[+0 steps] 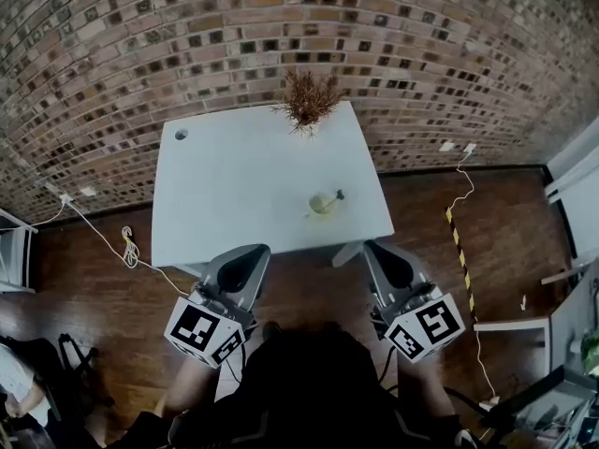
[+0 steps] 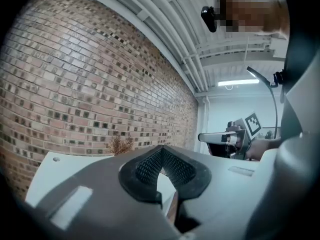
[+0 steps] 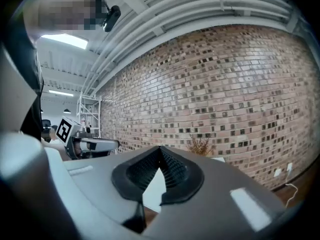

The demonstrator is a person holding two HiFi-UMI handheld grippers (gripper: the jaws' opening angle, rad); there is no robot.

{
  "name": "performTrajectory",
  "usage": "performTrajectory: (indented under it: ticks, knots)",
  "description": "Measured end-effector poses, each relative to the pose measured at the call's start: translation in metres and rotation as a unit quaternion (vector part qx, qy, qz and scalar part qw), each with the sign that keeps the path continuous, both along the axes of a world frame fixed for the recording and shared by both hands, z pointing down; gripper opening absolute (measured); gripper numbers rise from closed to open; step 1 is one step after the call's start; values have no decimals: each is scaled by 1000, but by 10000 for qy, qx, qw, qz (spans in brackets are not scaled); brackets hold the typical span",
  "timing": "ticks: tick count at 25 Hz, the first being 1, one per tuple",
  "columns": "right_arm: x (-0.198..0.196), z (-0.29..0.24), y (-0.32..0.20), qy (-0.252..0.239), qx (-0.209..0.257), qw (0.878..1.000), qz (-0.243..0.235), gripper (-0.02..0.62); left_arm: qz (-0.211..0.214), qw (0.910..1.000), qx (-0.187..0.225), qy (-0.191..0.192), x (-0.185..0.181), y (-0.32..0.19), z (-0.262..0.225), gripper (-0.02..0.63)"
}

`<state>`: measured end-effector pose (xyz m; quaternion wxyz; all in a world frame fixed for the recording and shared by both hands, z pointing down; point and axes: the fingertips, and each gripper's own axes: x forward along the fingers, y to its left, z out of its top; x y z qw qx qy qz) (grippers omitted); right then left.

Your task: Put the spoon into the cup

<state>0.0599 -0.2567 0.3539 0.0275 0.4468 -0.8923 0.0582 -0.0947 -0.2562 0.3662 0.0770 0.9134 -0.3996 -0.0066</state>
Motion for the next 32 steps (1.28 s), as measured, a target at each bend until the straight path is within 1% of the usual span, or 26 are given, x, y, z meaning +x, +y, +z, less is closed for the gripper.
performTrajectory:
  ticks: [2, 4, 7, 9, 11, 14, 18, 20, 23, 25, 29, 32]
  knots:
    - [6, -3, 7, -161, 41, 9998, -93, 6, -74, 9999, 50, -55, 7, 8, -2, -6]
    - [17, -5, 14, -230, 79, 9996, -136, 6, -265, 9995, 161, -60, 14, 16, -8, -6]
    - [42, -9, 27, -229, 111, 9996, -73, 6, -562, 9977, 362, 64, 30, 30, -25, -6]
    - [59, -14, 36, -146, 193, 9996, -171, 6, -558, 9973, 476, 11, 50, 39, -35, -6]
    - [79, -14, 43, -79, 196, 9993, -297, 6, -528, 9973, 489, -146, 75, 44, -38, -6]
    - [106, -10, 54, -179, 104, 9990, -409, 6, -551, 9972, 411, -283, 105, 57, -37, -6]
    - [128, -10, 58, -383, 95, 9981, -476, 6, -717, 9960, 356, -405, 123, 71, -38, -6]
    - [132, -8, 59, -493, 66, 9976, -490, 6, -683, 9961, 348, -448, 128, 79, -37, -6]
    - [131, -10, 71, -675, 37, 9965, -483, 6, -473, 9970, 352, -502, 133, 99, -36, -6]
    - [129, -16, 75, -735, 84, 9961, -479, 6, -398, 9970, 396, -527, 132, 104, -39, -6]
    - [115, -29, 83, -800, 161, 9955, -476, 6, -403, 9966, 488, -534, 116, 109, -53, -6]
    - [96, -31, 90, -719, 186, 9960, -492, 6, -491, 9967, 454, -460, 92, 116, -54, -6]
